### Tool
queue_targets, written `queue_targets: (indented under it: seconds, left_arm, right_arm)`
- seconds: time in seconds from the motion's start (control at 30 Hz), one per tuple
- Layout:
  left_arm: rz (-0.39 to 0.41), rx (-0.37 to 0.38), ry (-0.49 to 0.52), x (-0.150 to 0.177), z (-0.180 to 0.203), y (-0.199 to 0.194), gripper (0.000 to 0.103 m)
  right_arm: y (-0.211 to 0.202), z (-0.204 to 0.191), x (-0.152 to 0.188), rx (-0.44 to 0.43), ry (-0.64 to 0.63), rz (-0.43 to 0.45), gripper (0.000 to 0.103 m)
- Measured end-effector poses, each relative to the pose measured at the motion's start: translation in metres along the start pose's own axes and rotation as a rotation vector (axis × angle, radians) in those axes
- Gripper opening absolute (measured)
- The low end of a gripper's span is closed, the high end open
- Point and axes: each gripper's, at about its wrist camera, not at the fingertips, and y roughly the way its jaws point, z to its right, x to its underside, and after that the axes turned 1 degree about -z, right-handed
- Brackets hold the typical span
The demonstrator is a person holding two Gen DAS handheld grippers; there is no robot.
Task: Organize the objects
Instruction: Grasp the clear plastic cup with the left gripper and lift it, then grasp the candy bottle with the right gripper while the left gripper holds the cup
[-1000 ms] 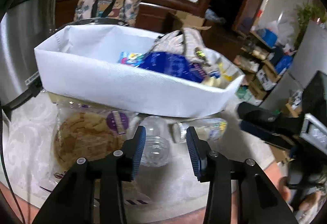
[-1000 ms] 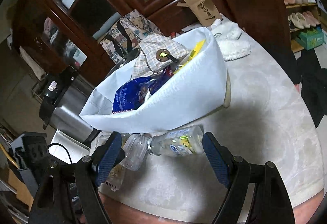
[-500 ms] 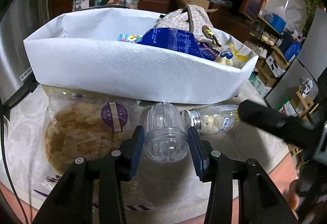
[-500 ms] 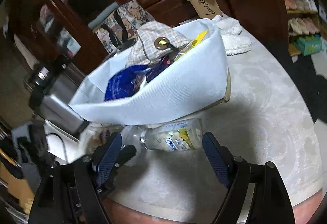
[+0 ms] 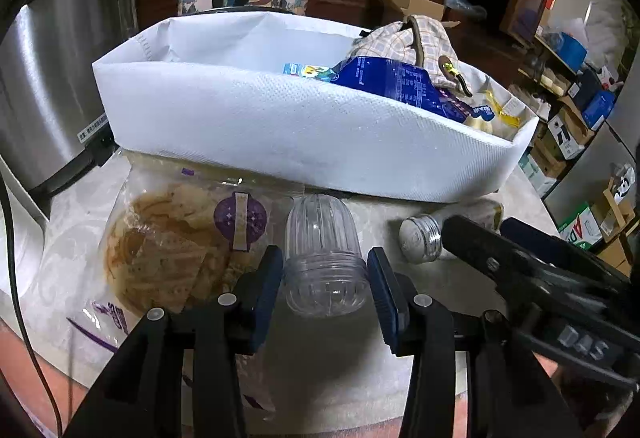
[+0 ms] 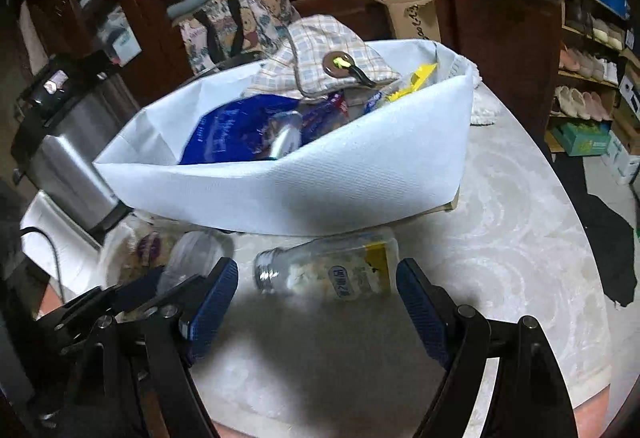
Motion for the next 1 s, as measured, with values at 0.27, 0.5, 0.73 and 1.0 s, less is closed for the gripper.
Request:
queue_targets:
  seconds: [0.27,0.5,0.73,1.0]
  left_arm:
    - [-0.093,0.031,-0.002,0.008,-0.001,0.008,0.045]
    - [-0.086,0.041,-0.040,0.011,-0.009,0.002,0.043]
    - [-0.076,0.059,-0.050,0.014,-0.010,-0.002,0.043]
    - [-0.043,0.143,-0.042,0.014,-0.012,-0.011,0.043]
  right_arm:
    - [0.012,-0.011,0.001,0.084,-0.072,-0.011,0.085]
    - [0.015,0.003,0.000,0.015,-0.016,-0.039,0.087]
    - [0.004,0.025,0.003,0.064,0.045,-0.040,0.087]
    - [-0.020,0.071,0.017,-0.033,0.247,-0.014,0.087]
